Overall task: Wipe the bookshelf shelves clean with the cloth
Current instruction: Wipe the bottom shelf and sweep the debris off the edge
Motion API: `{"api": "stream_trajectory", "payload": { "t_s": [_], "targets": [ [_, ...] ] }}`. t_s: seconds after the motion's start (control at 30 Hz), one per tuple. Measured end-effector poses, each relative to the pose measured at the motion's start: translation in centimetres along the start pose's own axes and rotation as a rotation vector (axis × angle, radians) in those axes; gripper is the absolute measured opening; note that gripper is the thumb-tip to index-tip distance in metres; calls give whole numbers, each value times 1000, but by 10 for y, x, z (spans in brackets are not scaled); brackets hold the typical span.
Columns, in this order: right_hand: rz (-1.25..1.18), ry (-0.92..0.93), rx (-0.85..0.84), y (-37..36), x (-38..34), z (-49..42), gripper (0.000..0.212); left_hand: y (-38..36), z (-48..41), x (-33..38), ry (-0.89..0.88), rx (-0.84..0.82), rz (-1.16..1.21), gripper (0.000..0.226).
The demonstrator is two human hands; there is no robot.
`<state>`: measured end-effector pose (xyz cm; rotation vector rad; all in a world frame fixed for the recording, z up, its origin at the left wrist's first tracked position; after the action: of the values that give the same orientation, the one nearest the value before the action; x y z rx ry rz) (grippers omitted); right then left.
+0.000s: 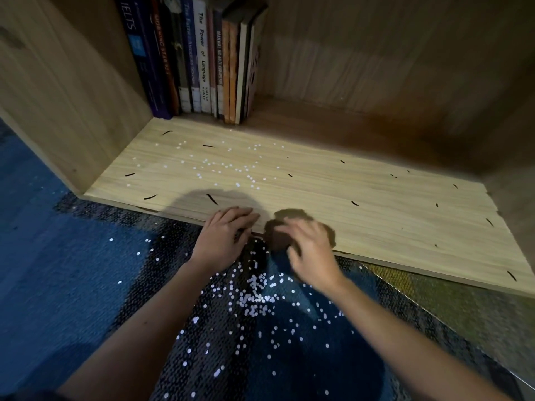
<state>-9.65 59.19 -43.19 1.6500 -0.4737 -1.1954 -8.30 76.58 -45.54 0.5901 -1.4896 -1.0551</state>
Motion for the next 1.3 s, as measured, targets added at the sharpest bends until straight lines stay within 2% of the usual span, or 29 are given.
{"api": "stream_trajectory", "payload": {
  "t_s": [0.1,0.17,0.27,0.3,0.33,0.37,0.4,0.47,0.53,0.63,0.7,0.77,0.97,1.17,1.3],
  "targets": [
    [-133,172,-66,-8,-35,5,39,11,1,-1,-27,35,132,38],
    [-212,137,-31,8,-30,-16,41,21,2,-10,-13,56,81,42],
    [-140,17,55,29,1,-52,41,35,-4,-26,60,2,-81,43],
    [-115,-7,39,28,4,-60,43,40,-8,-31,78,-30,-106,50],
    [-95,-12,7,22,3,-62,43,45,-12,-33,75,-36,-118,70],
    [-69,34,-26,12,-5,-60,40,49,-16,-34,82,-47,-117,91],
    [-50,109,-65,1,-17,-54,38,50,-18,-37,95,-50,-127,101],
    [-126,213,-143,-8,-36,-51,37,53,-29,-46,118,-47,-171,83],
    [-171,165,-133,8,-35,-74,42,51,-37,-57,145,-83,-209,64],
    [-93,78,3,39,-9,-133,50,48,-45,-72,207,-123,-155,66],
    [-61,-6,3,47,5,-166,52,46,-46,-73,193,-117,-123,75],
    [-43,-35,-29,42,12,-188,45,45,-45,-73,190,-74,-96,80],
    [110,-113,-31,24,35,-205,37,47,-44,-76,200,-14,-69,76],
    [80,115,-155,2,-11,-156,41,48,-43,-77,171,13,27,77],
    [-3,241,-174,-9,-35,-92,38,52,-39,-75,174,9,105,62]
  ]
}}
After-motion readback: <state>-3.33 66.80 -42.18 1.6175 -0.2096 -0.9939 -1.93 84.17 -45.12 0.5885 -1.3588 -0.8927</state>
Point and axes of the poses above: each hand's wrist, its own z-axis away from the middle knuckle, its own y-axis out of the back of the hand, x = y × z, the point moved 5 cm from there along -z, towards the middle knuckle, and after that the axes turned 13 degrees about -x, right-handed, at the moved point
